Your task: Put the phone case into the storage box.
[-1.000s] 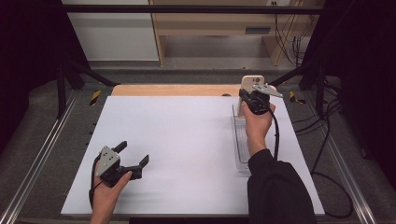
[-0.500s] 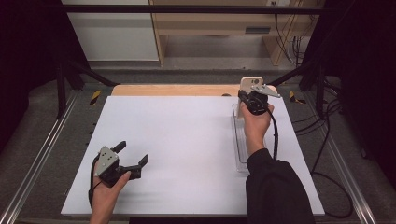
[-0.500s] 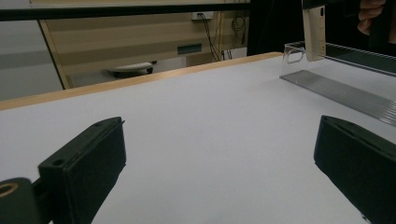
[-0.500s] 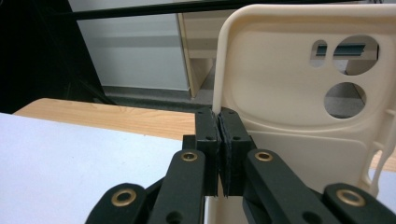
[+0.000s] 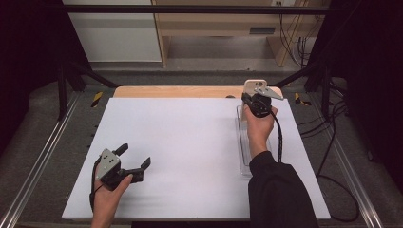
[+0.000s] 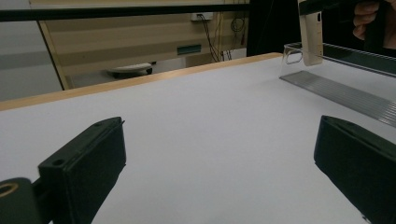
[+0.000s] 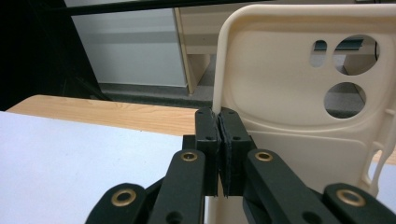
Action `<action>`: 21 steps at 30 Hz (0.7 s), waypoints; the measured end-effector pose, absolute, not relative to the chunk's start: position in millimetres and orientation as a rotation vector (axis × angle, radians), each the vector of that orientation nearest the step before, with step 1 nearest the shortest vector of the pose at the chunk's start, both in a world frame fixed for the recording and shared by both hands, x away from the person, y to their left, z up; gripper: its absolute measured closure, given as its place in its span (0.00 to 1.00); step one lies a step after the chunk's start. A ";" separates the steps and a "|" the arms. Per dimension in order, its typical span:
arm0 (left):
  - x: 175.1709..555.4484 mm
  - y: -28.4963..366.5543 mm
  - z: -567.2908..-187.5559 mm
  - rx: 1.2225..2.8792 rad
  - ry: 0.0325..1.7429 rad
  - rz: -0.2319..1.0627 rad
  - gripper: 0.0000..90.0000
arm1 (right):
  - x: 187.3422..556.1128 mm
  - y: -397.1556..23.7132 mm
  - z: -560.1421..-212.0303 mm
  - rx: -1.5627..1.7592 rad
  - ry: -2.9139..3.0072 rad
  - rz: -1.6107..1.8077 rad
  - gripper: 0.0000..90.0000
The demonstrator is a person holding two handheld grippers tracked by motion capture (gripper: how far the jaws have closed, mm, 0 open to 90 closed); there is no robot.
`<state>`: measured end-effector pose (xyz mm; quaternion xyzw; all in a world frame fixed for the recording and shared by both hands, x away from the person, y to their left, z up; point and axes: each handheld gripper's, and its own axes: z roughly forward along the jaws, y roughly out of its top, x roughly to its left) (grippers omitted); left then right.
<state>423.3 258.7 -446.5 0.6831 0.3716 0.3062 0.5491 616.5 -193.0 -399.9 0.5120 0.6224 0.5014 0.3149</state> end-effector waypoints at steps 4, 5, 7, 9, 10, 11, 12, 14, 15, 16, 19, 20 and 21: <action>423.3 259.2 -446.3 1.615 0.880 0.726 0.02 | 617.2 -192.1 -401.9 1.350 1.645 1.313 0.98; 423.3 259.3 -446.2 1.613 0.881 0.726 0.02 | 617.3 -191.9 -402.3 1.353 1.646 1.312 0.98; 423.3 259.6 -446.2 1.611 0.882 0.726 0.02 | 617.7 -191.7 -403.2 1.352 1.648 1.312 0.98; 423.4 259.6 -446.3 1.612 0.882 0.725 0.02 | 617.9 -191.2 -404.3 1.354 1.652 1.311 0.98; 423.4 259.5 -446.3 1.612 0.882 0.725 0.02 | 617.8 -191.1 -404.7 1.357 1.650 1.313 0.98; 423.4 259.5 -446.3 1.612 0.882 0.725 0.02 | 617.9 -191.1 -405.2 1.357 1.648 1.311 0.98; 423.4 259.5 -446.3 1.612 0.881 0.725 0.02 | 618.0 -191.0 -405.7 1.360 1.649 1.308 0.98; 423.3 259.4 -446.2 1.612 0.881 0.725 0.02 | 618.3 -191.1 -406.4 1.360 1.648 1.302 0.98; 423.3 259.4 -446.2 1.612 0.880 0.725 0.02 | 618.5 -191.0 -406.8 1.361 1.649 1.302 0.98; 423.4 259.4 -446.2 1.612 0.880 0.725 0.02 | 618.5 -190.9 -407.1 1.364 1.650 1.303 0.98; 423.4 259.3 -446.2 1.615 0.879 0.725 0.02 | 618.8 -190.3 -408.3 1.357 1.654 1.304 0.98; 423.3 259.3 -446.3 1.615 0.879 0.724 0.02 | 618.8 -190.0 -409.0 1.357 1.653 1.304 0.98; 423.3 259.3 -446.3 1.615 0.879 0.724 0.02 | 618.7 -189.7 -409.5 1.358 1.653 1.306 0.98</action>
